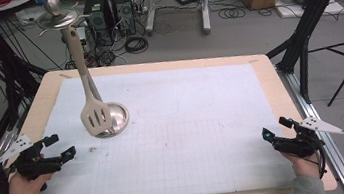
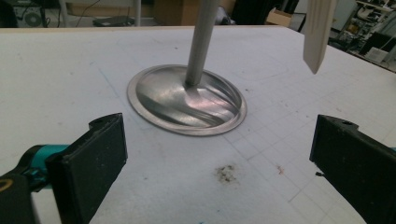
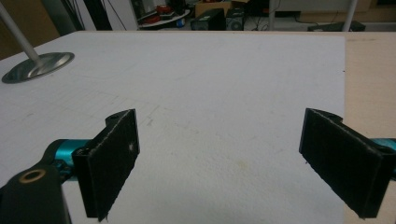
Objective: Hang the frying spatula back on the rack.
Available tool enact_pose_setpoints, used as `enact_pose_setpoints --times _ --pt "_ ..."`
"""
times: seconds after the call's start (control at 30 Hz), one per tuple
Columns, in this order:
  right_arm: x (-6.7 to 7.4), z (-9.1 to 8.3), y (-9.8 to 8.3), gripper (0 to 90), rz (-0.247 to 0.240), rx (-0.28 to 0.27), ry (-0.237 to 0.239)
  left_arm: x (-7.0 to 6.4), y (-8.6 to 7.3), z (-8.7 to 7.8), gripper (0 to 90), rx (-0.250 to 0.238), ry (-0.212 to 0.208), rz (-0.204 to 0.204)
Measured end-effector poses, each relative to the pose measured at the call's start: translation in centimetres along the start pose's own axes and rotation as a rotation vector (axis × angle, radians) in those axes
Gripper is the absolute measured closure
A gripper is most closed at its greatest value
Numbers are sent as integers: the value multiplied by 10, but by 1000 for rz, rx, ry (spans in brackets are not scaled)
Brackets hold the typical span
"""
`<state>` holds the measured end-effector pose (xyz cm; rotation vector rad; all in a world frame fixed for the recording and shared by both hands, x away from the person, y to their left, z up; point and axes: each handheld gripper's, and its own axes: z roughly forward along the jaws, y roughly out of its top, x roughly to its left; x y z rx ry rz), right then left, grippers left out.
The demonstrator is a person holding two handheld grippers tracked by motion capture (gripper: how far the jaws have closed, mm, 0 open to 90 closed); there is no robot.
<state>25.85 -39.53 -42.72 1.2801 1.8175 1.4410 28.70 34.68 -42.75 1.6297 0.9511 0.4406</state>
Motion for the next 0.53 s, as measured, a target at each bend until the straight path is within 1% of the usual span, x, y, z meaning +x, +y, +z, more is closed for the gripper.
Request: enact_pose_setpoints --times 0.1,0.17,0.23,0.27,0.33,0.43,0.53 --pt "0 1 0 114 0 6 1 6 -2 -5 44 2 25 -9" --pt "0 2 0 114 -11 8 1 10 -4 -10 44 -5 45 -22" --pt "1 2 0 114 -2 11 3 14 -5 -14 44 -8 62 -31" --pt "1 3 0 114 -10 10 4 15 -6 -16 44 -10 68 -34" --pt "1 4 0 114 -8 14 2 18 -8 -19 44 -8 84 -44" --pt "1 6 0 115 -9 23 4 19 -9 -20 44 -2 103 -49" --pt "2 9 0 114 -11 31 9 18 -9 -20 44 6 105 -47"
